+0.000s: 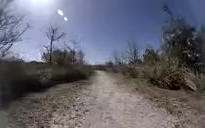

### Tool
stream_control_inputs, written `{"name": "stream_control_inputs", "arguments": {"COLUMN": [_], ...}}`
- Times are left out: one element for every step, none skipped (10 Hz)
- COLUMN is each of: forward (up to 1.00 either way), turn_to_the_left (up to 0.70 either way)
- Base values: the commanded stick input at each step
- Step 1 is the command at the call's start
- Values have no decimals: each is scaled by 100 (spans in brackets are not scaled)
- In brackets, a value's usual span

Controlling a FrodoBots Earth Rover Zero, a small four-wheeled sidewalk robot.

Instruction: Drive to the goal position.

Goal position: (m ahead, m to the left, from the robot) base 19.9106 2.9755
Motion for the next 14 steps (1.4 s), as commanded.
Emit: {"name": "stream_control_inputs", "arguments": {"forward": [70,70,70,70,70,70,70,70,70,70,70,70,70,70], "turn_to_the_left": [0,0,0,0,0,0,0,0,0,0,0,0,0,0]}}
